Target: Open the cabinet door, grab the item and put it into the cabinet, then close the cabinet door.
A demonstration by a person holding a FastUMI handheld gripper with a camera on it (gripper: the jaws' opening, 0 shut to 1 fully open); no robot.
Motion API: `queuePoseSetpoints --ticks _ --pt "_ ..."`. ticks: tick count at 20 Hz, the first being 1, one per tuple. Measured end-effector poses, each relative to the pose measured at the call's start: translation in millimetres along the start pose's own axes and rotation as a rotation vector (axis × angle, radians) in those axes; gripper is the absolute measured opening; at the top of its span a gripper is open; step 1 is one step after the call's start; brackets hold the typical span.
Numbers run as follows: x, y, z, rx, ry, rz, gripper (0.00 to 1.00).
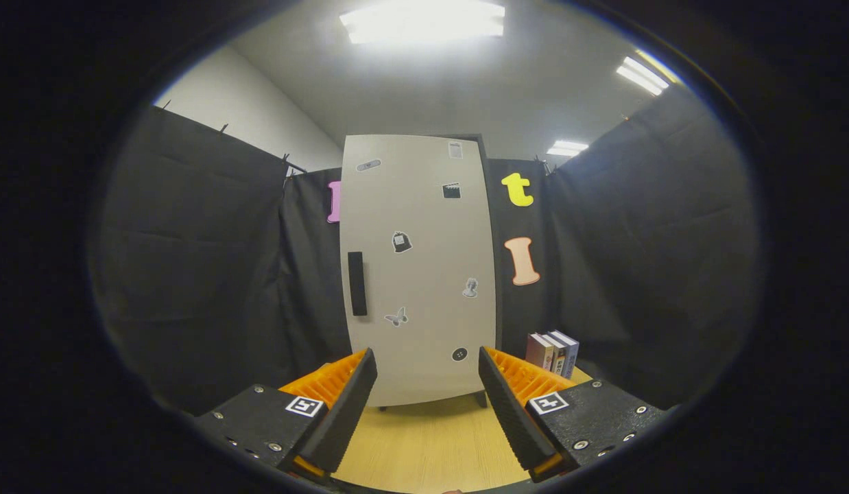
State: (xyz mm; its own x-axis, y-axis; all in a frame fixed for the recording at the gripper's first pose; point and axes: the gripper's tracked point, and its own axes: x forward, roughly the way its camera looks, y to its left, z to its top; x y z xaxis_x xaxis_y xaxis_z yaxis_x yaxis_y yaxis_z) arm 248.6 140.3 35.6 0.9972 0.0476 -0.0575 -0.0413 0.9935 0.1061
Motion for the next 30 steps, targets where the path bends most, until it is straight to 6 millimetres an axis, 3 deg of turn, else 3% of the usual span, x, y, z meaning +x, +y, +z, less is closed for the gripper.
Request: queuePoseSetpoints --ticks 30 --pt "-1.3 0.4 -1.3 -0.003 -0.024 -0.027 0.93"
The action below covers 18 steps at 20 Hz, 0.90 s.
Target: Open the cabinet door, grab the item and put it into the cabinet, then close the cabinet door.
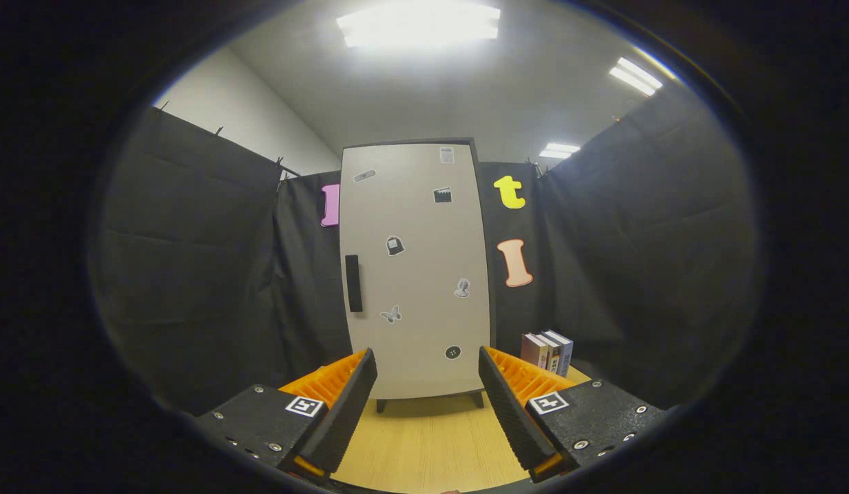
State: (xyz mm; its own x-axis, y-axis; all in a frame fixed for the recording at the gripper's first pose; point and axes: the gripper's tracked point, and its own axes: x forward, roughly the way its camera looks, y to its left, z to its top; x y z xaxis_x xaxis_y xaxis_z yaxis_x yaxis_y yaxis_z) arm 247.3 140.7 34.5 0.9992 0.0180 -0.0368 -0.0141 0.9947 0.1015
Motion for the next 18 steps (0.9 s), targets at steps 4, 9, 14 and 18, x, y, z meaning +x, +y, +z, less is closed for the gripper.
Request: queuePoseSetpoints --ticks 4,9,14,18 --pt "2 2 -1 -0.009 -0.001 -0.004 0.93" --pt "8 6 -2 -0.004 0.002 -0.001 0.93" --pt "13 10 -4 -0.007 0.007 0.001 0.93" --pt "17 13 -1 -0.013 -0.003 0.001 0.93"
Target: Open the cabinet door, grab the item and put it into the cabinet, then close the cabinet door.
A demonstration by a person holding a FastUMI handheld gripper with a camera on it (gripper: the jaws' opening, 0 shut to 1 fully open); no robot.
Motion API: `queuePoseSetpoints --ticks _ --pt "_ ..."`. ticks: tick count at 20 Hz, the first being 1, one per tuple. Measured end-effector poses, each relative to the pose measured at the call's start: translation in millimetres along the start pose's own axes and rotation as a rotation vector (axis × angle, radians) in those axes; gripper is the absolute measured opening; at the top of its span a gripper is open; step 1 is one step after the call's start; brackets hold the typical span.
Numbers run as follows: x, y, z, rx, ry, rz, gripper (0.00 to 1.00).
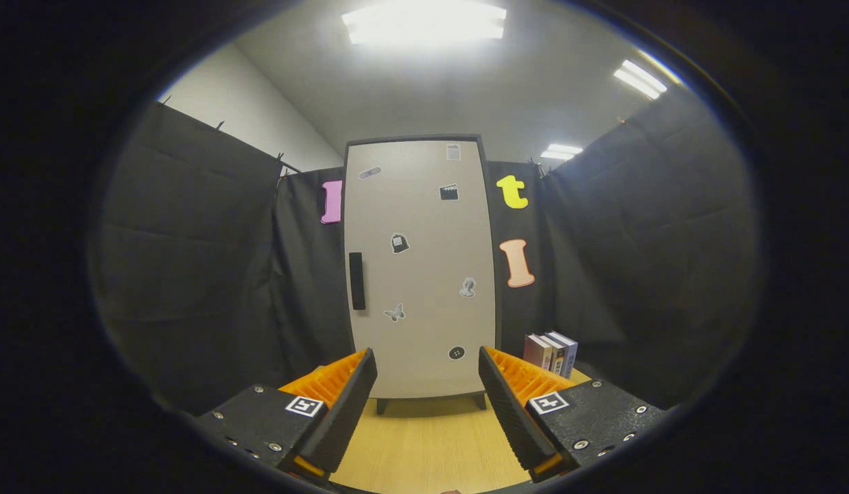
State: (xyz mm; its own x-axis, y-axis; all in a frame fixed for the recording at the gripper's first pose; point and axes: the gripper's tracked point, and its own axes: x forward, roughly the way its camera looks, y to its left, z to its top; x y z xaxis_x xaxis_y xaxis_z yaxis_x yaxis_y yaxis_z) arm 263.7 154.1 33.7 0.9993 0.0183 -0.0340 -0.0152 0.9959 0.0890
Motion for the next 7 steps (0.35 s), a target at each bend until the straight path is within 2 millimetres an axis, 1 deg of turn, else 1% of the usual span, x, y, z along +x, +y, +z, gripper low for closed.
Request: queuePoseSetpoints --ticks 7 --pt "3.6 6.2 -0.9 -0.01 0.004 0.007 0.93"
